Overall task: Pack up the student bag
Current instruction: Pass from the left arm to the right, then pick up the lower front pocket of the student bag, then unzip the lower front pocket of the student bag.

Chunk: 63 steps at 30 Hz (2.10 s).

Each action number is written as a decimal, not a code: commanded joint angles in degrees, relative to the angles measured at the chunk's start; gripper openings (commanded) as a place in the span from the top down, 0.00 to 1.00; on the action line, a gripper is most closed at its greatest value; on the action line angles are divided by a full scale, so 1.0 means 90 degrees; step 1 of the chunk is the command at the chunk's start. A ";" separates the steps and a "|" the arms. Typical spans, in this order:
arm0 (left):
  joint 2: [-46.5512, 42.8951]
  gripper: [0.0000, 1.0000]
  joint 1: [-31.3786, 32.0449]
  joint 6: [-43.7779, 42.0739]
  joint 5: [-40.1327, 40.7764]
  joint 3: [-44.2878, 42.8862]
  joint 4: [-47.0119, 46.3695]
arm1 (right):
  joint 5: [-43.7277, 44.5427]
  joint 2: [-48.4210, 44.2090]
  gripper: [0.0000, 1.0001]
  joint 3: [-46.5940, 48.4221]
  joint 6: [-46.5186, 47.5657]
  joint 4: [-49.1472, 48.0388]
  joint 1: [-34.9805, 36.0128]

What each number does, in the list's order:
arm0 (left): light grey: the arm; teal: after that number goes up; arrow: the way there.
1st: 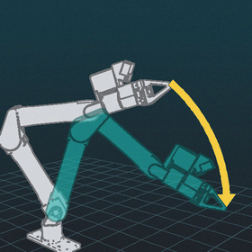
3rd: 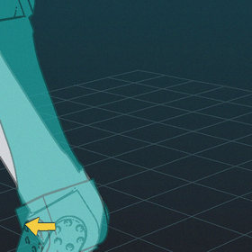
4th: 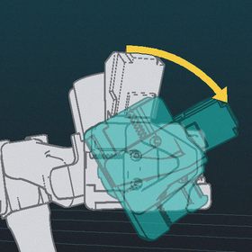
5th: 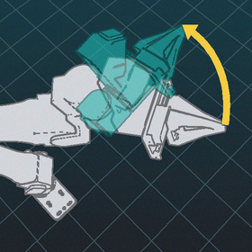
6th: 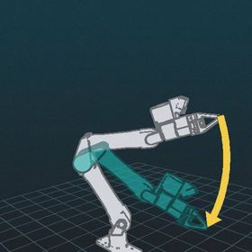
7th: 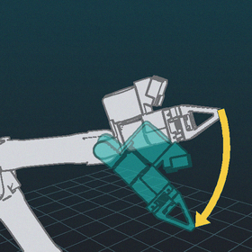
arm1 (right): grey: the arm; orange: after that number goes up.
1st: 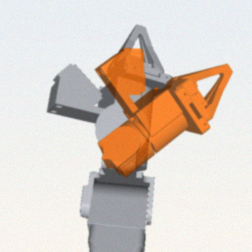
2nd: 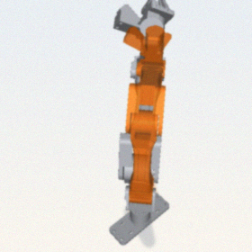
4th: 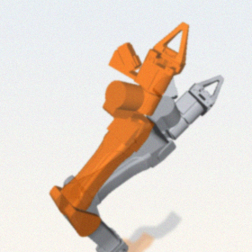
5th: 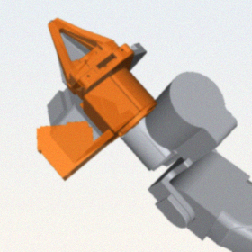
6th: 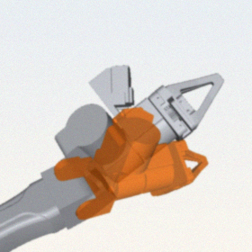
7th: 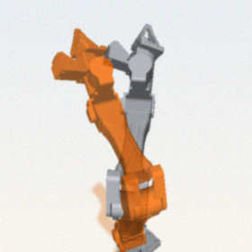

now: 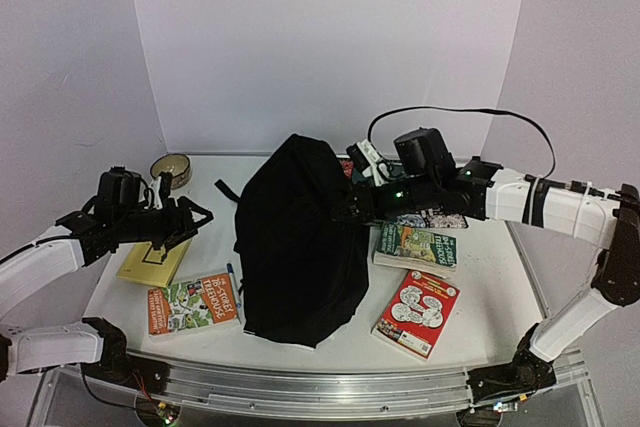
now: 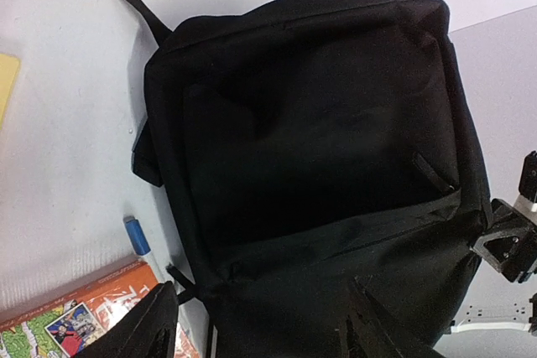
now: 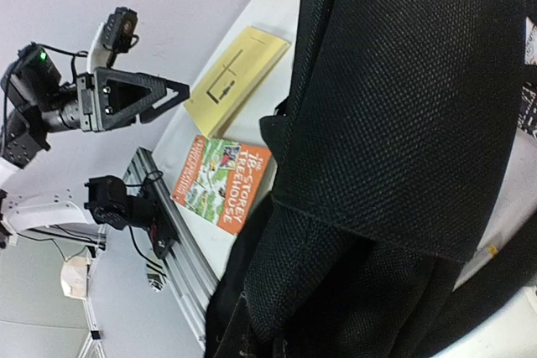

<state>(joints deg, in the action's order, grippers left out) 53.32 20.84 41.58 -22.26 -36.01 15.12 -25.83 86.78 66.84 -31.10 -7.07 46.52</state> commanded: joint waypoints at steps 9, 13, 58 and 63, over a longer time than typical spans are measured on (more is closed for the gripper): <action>0.0796 0.34 0.0487 -0.0478 0.0155 -0.1010 -0.0199 | -0.0320 0.0063 1.00 -0.0134 0.1170 0.0254 -0.0035; 0.1492 0.35 0.0883 -0.0241 0.0154 -0.1442 -0.0566 | -0.0418 0.0025 1.00 -0.0098 0.1378 0.0286 -0.0036; 0.4189 0.78 0.2694 0.2148 0.0162 -0.2787 -0.2765 | -0.0398 0.0016 1.00 0.0132 0.1776 0.0287 -0.0031; 0.4161 0.90 0.2694 0.2142 0.0208 -0.2708 -0.2765 | -0.0355 -0.0005 1.00 0.0122 0.1772 0.0269 -0.0032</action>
<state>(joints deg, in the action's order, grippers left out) 93.50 44.65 60.56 -20.96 -61.20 -7.24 -28.46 87.24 65.36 -16.29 -2.35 46.15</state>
